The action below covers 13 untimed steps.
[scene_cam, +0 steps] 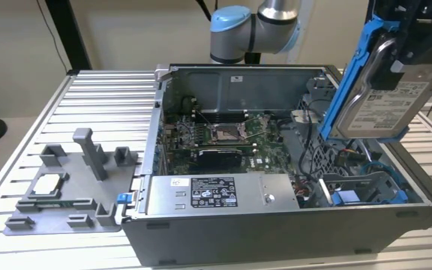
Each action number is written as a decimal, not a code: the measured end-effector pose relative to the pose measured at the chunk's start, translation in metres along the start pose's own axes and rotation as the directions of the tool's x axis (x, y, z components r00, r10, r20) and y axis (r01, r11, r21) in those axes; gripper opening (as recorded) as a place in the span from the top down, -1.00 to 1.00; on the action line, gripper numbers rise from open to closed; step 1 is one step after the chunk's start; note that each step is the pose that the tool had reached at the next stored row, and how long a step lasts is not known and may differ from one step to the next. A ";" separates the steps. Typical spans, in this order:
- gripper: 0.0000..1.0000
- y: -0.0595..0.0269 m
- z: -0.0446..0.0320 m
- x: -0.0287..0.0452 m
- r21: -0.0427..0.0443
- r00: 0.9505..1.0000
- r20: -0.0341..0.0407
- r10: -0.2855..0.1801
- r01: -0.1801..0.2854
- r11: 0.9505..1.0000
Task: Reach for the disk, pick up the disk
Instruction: 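Pick up the disk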
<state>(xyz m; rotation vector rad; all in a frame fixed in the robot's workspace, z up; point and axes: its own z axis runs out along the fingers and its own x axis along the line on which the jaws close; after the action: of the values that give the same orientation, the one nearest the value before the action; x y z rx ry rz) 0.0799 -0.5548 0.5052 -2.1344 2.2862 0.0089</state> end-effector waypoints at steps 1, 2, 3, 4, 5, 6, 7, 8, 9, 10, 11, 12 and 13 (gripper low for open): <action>1.00 -0.0009 0.0008 0.0015 0.000 1.000 0.000 -0.001 0.001 1.000; 1.00 -0.0018 0.0017 0.0030 0.000 1.000 0.000 -0.002 0.002 1.000; 1.00 -0.0026 0.0029 0.0045 0.000 1.000 0.000 -0.003 0.003 1.000; 1.00 -0.0032 0.0041 0.0058 0.000 1.000 0.000 -0.004 0.004 1.000; 1.00 -0.0039 0.0054 0.0071 0.000 1.000 0.000 -0.006 0.006 1.000; 1.00 -0.0046 0.0069 0.0083 0.000 1.000 0.000 -0.008 0.008 1.000; 1.00 -0.0052 0.0083 0.0094 0.000 1.000 0.000 -0.010 0.010 1.000; 1.00 -0.0058 0.0097 0.0106 0.000 1.000 0.000 -0.012 0.012 1.000; 1.00 -0.0065 0.0112 0.0117 0.000 1.000 0.000 -0.014 0.014 1.000; 1.00 -0.0072 0.0127 0.0128 0.000 1.000 0.000 -0.016 0.016 1.000; 1.00 -0.0080 0.0143 0.0141 0.000 1.000 0.000 -0.019 0.019 1.000; 1.00 -0.0087 0.0155 0.0150 0.000 1.000 0.000 -0.021 0.021 1.000; 1.00 -0.0096 0.0169 0.0162 0.000 1.000 0.000 -0.023 0.023 1.000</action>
<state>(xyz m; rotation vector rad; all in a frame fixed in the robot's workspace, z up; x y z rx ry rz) 0.0885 -0.5714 0.4881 -2.1604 2.2617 0.0092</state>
